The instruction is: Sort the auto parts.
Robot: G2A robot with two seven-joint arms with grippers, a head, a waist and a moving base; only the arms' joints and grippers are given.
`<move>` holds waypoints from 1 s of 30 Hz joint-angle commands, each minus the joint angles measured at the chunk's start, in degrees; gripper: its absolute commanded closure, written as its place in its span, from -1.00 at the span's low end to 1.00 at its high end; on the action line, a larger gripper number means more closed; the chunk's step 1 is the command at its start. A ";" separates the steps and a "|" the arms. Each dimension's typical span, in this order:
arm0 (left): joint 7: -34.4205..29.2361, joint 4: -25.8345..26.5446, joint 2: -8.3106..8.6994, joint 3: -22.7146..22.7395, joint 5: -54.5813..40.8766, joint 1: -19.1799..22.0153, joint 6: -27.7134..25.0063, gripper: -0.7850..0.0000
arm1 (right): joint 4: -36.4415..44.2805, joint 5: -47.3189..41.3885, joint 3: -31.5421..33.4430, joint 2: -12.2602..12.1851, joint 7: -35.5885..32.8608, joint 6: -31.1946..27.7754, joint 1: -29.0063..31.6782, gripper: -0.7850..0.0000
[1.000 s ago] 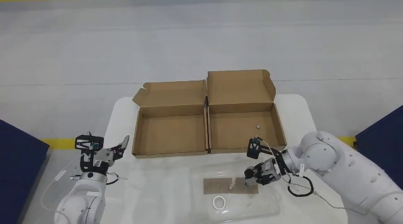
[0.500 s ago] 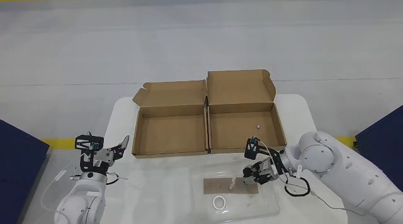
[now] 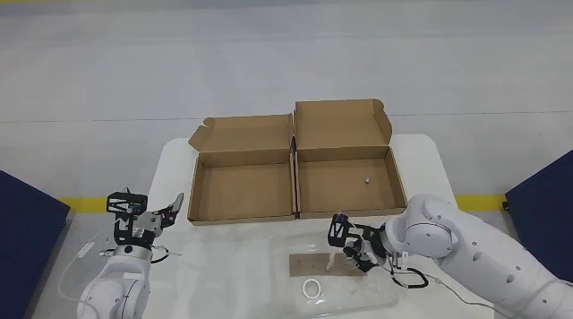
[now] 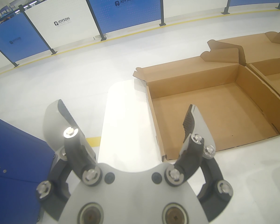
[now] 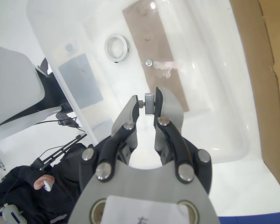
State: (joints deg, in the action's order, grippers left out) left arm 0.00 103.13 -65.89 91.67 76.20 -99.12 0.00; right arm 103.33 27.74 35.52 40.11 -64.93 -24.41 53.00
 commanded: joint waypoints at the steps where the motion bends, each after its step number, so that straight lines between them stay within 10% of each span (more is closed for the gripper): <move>1: 0.00 0.00 0.00 0.00 0.00 0.00 0.00 -1.00 | 0.10 1.74 -1.03 0.56 -0.52 0.91 -0.26 1.00; 30: 0.00 0.00 0.00 0.00 0.00 0.00 0.00 -1.00 | -6.70 9.03 -10.43 8.43 -7.99 3.55 -4.95 1.00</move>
State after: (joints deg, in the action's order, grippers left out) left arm 0.00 103.13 -65.89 91.67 76.20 -99.12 0.00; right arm 96.84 36.69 25.28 48.35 -72.62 -20.91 48.16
